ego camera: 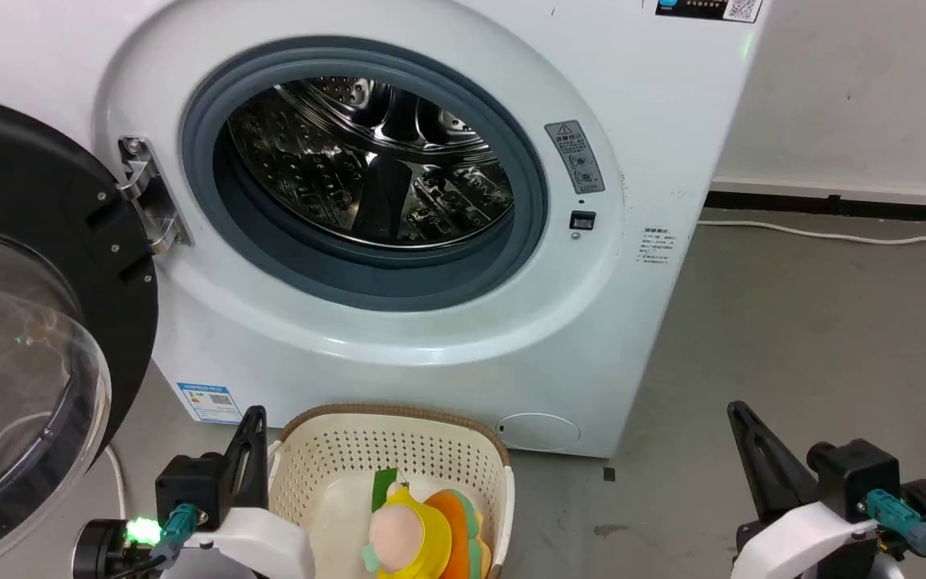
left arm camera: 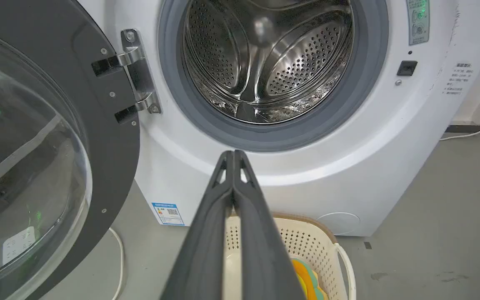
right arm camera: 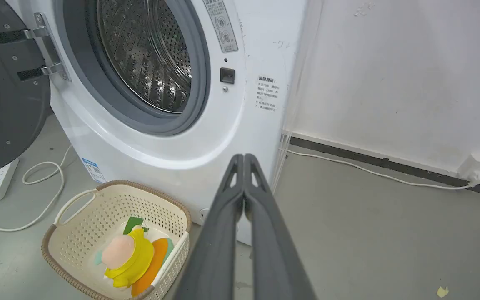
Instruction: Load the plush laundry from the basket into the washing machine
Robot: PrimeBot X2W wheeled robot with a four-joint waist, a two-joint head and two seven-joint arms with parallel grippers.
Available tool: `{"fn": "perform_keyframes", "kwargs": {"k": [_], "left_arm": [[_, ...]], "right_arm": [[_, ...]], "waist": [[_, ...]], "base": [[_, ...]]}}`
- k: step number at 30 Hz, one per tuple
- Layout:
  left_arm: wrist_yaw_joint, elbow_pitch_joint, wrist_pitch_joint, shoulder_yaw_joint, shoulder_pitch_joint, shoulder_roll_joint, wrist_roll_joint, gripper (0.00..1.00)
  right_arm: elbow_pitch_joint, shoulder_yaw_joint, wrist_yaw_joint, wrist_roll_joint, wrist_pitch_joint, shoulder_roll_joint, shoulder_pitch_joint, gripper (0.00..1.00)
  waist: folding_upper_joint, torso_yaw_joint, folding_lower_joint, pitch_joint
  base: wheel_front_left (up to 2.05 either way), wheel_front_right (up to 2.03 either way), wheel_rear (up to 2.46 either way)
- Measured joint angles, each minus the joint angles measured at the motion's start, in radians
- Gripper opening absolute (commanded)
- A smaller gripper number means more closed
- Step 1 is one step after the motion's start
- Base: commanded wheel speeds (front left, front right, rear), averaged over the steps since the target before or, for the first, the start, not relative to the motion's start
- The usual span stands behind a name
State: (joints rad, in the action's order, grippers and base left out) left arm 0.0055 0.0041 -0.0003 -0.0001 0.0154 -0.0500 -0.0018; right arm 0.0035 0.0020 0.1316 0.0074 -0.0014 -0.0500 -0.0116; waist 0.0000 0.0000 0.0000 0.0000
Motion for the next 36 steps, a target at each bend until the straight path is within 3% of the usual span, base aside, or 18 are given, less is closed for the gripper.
{"fn": "perform_keyframes", "kwargs": {"k": [36], "left_arm": [[0.000, 0.000, 0.000, 0.000, 0.000, 0.000, 0.000, 0.00]], "right_arm": [[0.000, 0.000, 0.000, 0.000, 0.000, 0.000, 0.000, 0.00]], "waist": [[0.0000, 0.000, 0.0000, 0.000]], "base": [[0.00, 0.00, 0.00]]}}
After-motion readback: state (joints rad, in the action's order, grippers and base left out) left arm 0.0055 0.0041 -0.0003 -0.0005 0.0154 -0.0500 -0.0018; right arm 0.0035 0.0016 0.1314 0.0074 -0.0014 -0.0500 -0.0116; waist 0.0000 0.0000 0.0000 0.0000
